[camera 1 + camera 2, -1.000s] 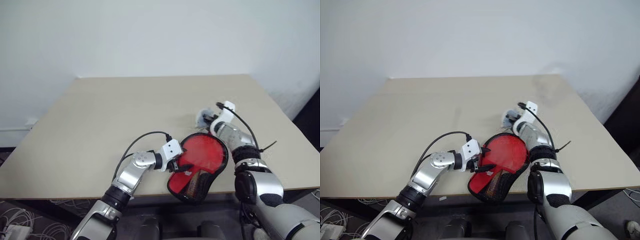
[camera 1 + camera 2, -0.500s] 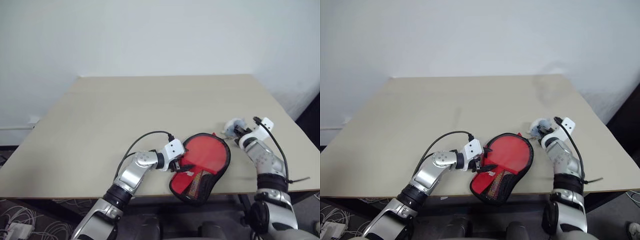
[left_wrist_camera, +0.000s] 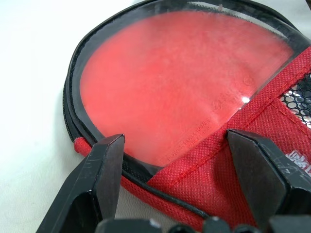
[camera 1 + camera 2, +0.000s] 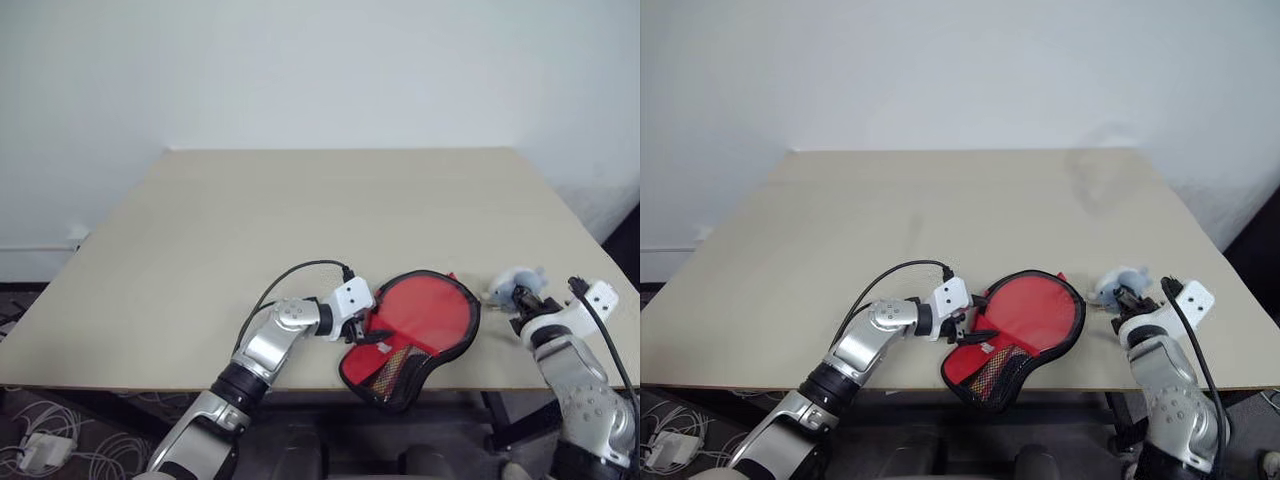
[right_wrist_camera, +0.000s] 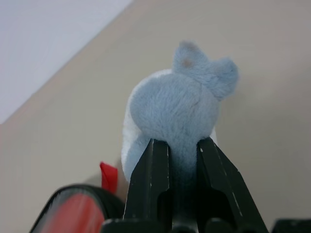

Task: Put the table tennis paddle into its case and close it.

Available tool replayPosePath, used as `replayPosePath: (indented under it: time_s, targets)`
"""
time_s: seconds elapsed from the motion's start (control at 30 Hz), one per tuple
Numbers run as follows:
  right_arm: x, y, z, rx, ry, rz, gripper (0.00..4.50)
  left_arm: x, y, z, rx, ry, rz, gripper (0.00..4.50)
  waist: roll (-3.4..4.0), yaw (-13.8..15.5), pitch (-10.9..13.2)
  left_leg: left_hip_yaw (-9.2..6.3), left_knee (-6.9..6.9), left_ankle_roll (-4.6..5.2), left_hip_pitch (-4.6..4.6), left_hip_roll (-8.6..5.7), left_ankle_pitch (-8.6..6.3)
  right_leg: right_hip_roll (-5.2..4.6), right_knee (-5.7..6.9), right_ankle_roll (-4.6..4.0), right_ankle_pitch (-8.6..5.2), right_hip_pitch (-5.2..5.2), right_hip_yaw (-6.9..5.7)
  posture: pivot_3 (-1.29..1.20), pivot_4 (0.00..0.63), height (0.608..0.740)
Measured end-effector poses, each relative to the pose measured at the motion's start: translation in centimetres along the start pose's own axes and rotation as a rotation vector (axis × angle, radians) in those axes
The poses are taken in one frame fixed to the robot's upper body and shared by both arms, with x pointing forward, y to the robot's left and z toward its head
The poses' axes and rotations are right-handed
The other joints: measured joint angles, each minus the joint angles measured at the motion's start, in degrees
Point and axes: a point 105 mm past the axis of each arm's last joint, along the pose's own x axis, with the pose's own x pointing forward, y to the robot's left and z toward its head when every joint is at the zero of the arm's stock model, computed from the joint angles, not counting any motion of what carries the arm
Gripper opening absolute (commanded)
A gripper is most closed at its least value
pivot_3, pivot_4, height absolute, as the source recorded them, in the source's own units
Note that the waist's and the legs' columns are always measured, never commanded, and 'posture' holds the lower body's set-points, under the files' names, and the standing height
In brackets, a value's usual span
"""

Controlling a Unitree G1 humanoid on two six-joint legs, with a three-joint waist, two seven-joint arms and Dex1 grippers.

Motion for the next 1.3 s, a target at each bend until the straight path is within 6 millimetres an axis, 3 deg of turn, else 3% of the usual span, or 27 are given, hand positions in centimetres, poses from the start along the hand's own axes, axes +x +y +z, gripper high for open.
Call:
replayPosePath:
  time_s: [0.1,0.3,0.7,0.8,1.07,1.3]
  targets:
    - [-0.5,-1.0,-1.1,0.015,0.023,-0.049,0.17,0.0,0.1,0.0,-0.002,0.003,-0.008,3.51,0.04,0.0,0.0,0.01,-0.03,0.0,-0.06,0.08,0.0,0.01,0.01,0.0,0.0,0.0,-0.11,0.0,0.0,0.74]
    - [-1.3,-0.8,-2.0,0.034,0.0,-0.07,0.17,0.2,0.2,-0.1,-0.003,0.006,-0.015,3.51,0.14,-0.1,-0.2,0.16,-0.31,-0.01,-0.4,0.56,0.0,0.04,0.02,-0.07,0.04,0.02,-0.67,0.0,0.0,0.74]
    - [-5.5,-1.3,-4.2,0.053,-0.008,-0.071,0.17,0.3,0.0,-0.3,-0.01,0.012,-0.027,3.51,0.16,0.0,-0.8,0.53,-1.52,-0.02,-0.52,0.95,-0.01,0.02,0.03,-0.25,0.13,0.15,-1.15,0.0,0.0,0.74]
    - [-6.4,-1.1,-4.7,0.047,0.003,-0.057,0.17,0.4,-0.1,-0.3,-0.012,0.012,-0.032,3.51,-0.08,0.4,-0.9,1.73,-2.13,-0.03,-0.44,1.74,-0.01,-0.01,0.31,-0.61,-0.08,-0.02,-1.24,0.0,0.0,0.74]
    - [-8.4,-0.4,-5.8,-0.032,0.057,0.062,0.14,0.8,-0.6,-0.2,-0.012,0.008,-0.064,3.51,0.1,0.9,-1.2,2.21,-1.49,-0.05,-0.41,2.35,-0.01,-0.03,0.01,-0.77,-0.45,0.33,-1.74,0.0,0.0,0.74]
    - [-9.4,-0.5,-6.6,-0.041,0.099,0.119,0.14,0.9,-0.7,-0.2,-0.01,0.012,-0.086,3.51,-0.6,1.2,-1.6,2.01,-1.3,-0.06,-0.36,2.35,-0.01,0.08,0.06,-0.81,-0.92,0.39,-1.74,0.0,0.0,0.74]
